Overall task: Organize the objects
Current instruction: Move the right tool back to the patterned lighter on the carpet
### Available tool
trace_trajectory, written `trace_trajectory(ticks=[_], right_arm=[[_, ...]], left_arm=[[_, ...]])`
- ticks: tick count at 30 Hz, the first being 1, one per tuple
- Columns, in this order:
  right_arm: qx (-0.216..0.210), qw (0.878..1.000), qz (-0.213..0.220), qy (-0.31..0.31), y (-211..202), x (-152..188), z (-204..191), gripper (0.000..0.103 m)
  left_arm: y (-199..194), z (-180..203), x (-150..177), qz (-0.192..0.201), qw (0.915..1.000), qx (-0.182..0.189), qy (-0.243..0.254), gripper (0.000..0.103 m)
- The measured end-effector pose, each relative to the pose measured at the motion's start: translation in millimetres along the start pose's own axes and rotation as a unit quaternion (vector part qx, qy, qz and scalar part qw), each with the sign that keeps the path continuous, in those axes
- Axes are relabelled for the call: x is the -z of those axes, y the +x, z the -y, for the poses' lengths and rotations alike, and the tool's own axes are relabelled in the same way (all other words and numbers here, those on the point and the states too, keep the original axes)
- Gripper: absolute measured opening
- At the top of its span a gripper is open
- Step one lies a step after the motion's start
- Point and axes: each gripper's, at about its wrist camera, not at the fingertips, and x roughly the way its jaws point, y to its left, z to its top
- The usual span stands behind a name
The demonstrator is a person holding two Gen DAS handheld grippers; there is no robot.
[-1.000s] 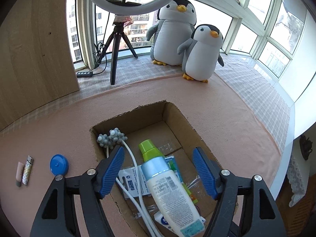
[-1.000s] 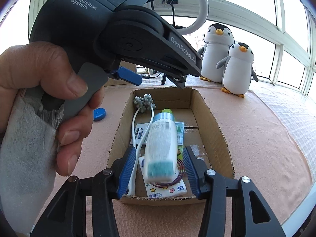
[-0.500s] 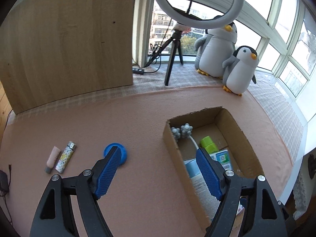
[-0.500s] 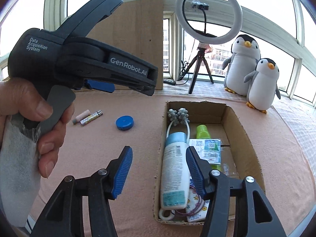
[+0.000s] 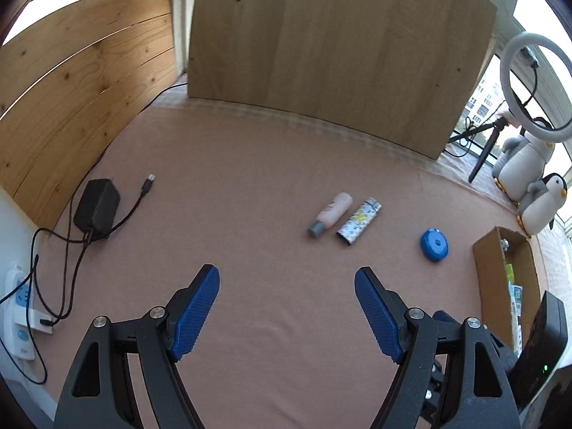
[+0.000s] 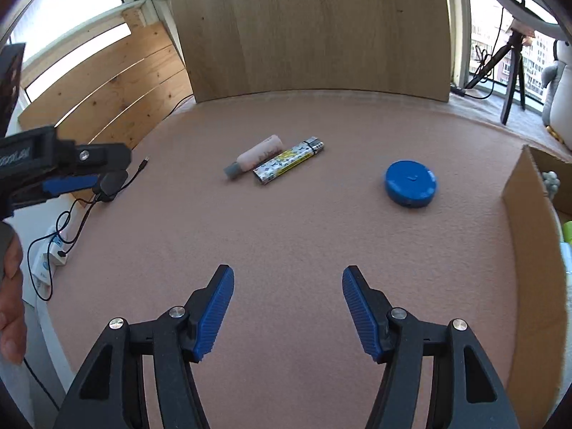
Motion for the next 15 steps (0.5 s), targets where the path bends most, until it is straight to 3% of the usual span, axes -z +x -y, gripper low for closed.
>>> trace_trajectory(ticks=[6,15], right_arm=[[0.026,0.999,-0.021,0.040,62,-46,-14,0.059],[0.085,0.995,-0.022,0.040,99,-88,-18,0.059]], left_arm=[[-22,-68,26,0.000,0.9989,-0.022,-0.041,0.081],[-40,-120,47,0.005,0.9958,-0.046,-0.079,0.081]])
